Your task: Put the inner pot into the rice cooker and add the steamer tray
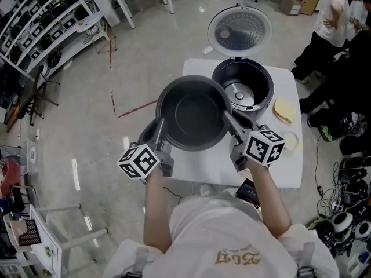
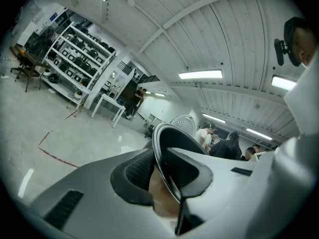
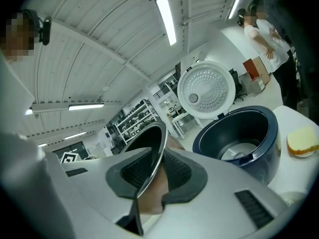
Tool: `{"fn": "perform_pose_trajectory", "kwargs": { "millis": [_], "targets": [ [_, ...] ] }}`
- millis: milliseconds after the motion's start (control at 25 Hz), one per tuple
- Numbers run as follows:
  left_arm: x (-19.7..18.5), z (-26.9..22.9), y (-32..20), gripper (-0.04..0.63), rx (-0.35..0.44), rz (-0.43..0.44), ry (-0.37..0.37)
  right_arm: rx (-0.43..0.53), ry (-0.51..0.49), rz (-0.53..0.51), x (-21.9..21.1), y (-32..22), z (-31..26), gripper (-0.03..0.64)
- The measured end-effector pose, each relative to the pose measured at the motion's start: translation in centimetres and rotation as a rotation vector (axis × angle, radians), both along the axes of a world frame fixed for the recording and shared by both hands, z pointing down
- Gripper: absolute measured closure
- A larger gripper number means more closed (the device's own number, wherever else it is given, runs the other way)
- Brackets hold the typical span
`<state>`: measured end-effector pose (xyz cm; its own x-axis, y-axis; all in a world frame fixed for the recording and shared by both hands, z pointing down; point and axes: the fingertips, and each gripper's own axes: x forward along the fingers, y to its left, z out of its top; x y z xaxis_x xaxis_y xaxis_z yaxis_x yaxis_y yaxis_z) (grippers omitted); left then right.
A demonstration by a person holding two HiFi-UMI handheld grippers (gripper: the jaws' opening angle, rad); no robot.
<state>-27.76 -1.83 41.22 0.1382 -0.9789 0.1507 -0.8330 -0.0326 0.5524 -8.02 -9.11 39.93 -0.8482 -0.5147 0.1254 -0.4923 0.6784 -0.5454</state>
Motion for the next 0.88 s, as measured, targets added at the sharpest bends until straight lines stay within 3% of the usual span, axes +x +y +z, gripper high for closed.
{"fn": "perform_pose_trajectory", "kwargs": {
  "millis": [880],
  "targets": [
    [5.0,-4.6,-9.7,0.505,0.078,0.148,0.012,0.064,-0.056,0.150,6.0,-6.5,-5.0,0.537]
  ]
}}
